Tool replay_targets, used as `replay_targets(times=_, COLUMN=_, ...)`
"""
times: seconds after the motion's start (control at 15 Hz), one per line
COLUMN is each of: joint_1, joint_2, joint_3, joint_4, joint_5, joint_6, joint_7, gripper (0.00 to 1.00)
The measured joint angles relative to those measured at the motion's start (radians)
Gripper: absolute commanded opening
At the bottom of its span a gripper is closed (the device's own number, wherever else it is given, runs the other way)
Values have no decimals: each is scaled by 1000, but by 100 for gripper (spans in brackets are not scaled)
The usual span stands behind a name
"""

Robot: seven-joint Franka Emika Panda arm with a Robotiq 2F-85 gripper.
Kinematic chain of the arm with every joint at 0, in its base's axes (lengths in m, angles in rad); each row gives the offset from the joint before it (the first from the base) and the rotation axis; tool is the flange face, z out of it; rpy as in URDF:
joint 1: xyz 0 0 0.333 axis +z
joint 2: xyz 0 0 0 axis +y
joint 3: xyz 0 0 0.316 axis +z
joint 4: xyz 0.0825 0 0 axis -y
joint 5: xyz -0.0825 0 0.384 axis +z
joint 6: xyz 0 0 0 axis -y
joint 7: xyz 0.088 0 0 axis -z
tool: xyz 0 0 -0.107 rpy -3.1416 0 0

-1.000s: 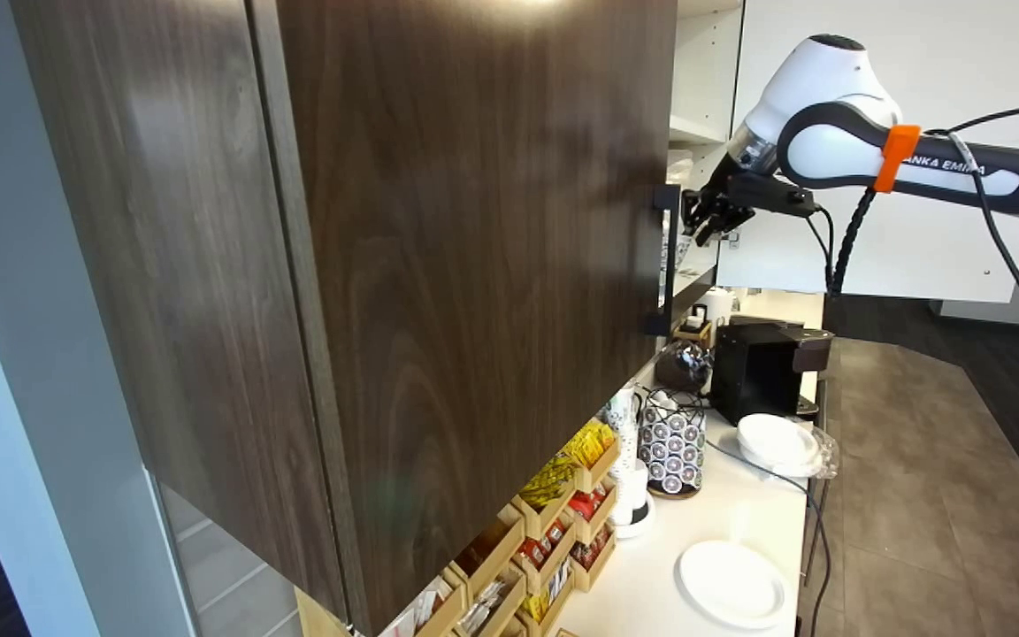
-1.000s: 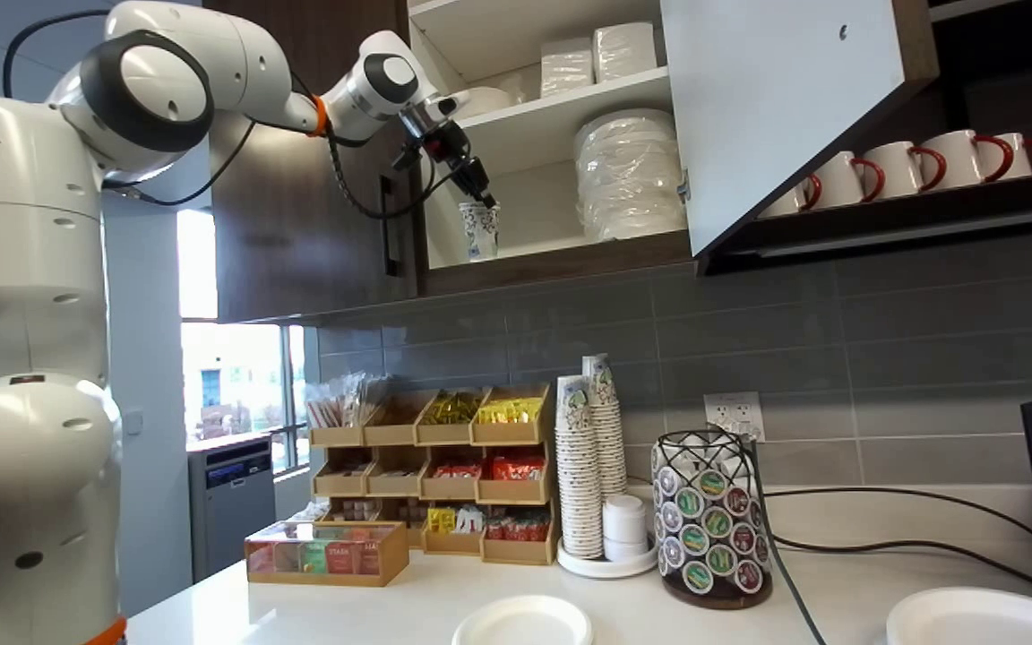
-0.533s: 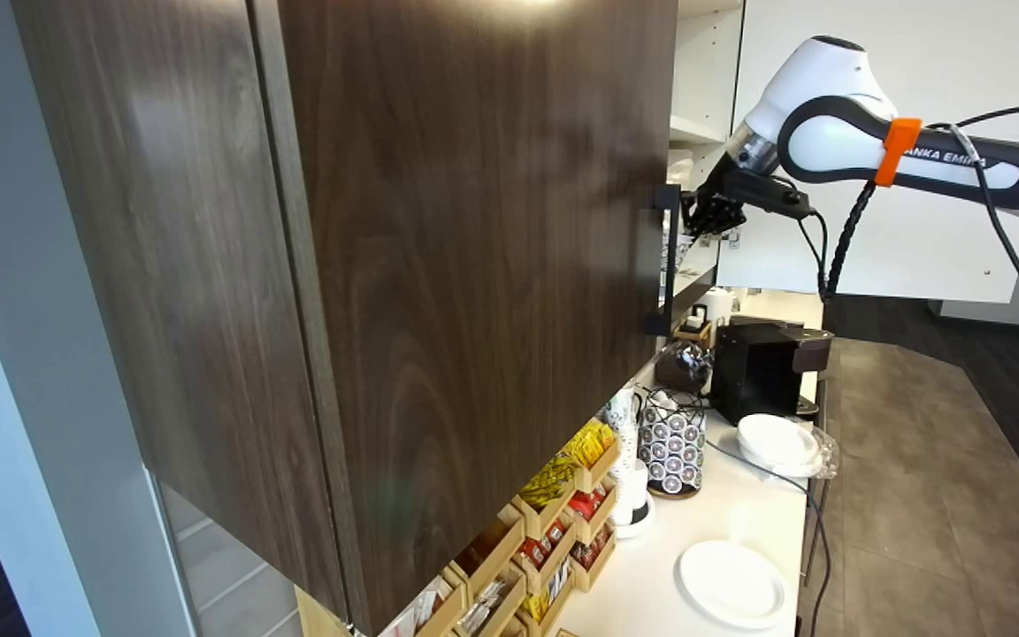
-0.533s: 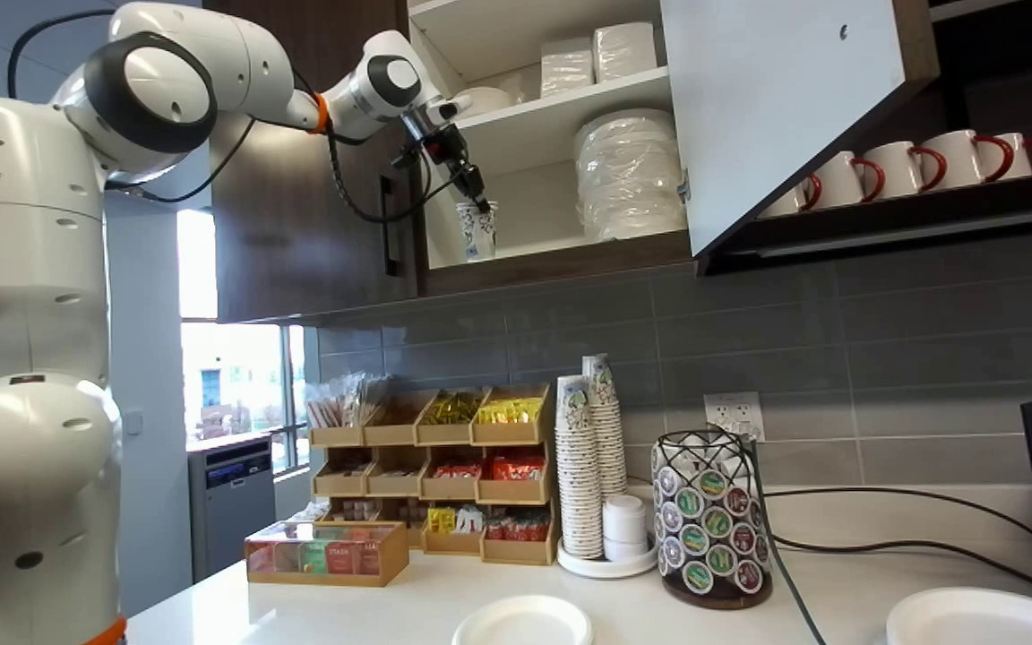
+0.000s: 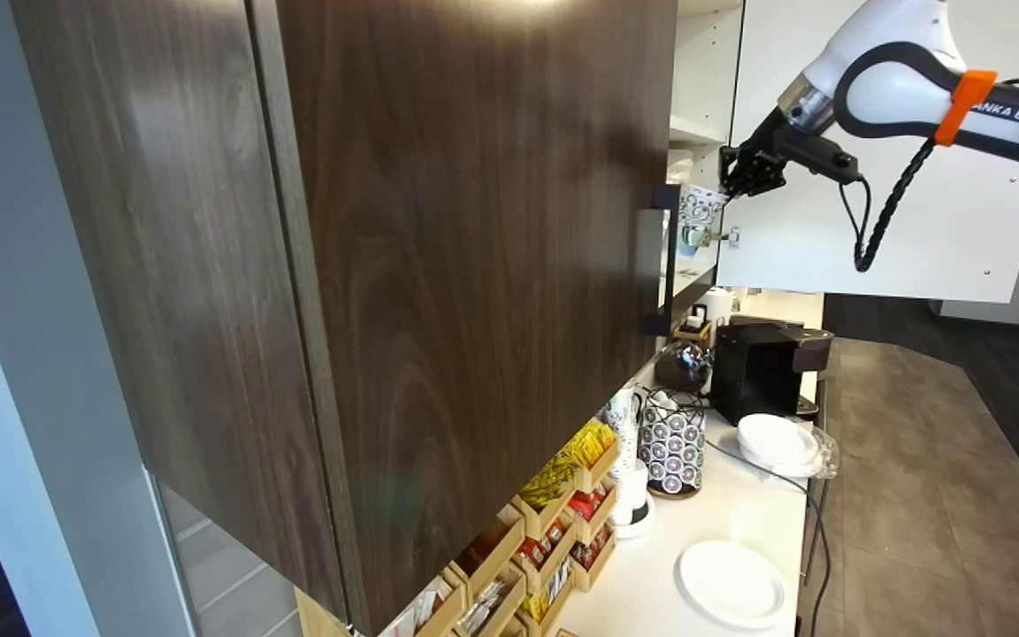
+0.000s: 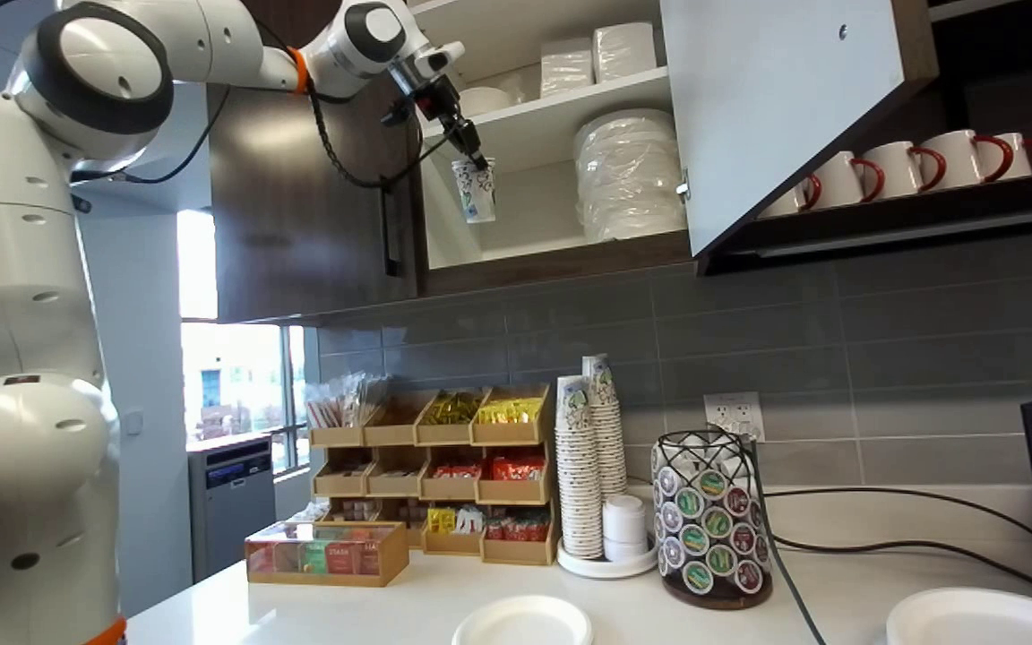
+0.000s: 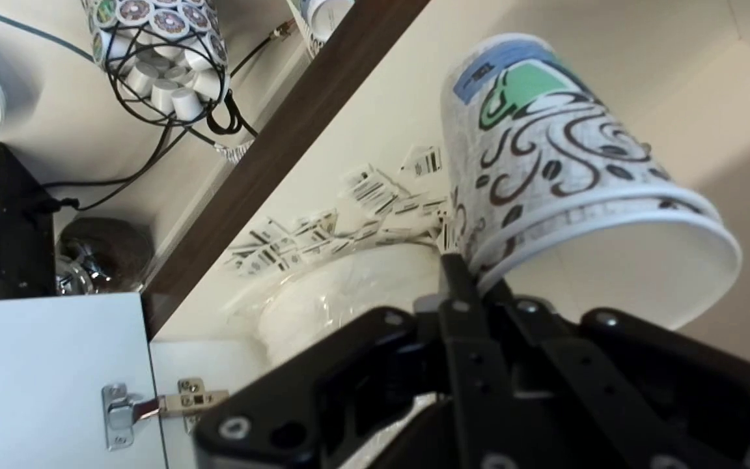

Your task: Remove the two coffee cups from the upper cabinet and put them on the counter then place the white plate on the bottom shelf of the upper cabinet

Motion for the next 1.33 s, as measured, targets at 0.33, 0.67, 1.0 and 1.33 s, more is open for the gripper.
replay_targets(times=0.33, joint_1=-1, joint_2=-128, joint_3=-52, joint_4=-40, joint_5=22, joint_6=-77, joint_7=-83, gripper=1)
replay_targets(times=0.67, joint_1=6, joint_2=-249, joint_3=-83, joint_4=-155, joint_5=51, joint_6=-162, joint_7=-159, gripper=5)
replay_targets(times=1.0, joint_1=8, joint_2=-264, joint_3=-85, joint_4=-184, joint_5=53, joint_6=-162, joint_7=-165, gripper=5)
replay_targets(times=1.33, joint_1=8, joint_2=-264, joint_3=-85, joint_4=-185, joint_5=53, joint_6=-162, joint_7=-166, gripper=1)
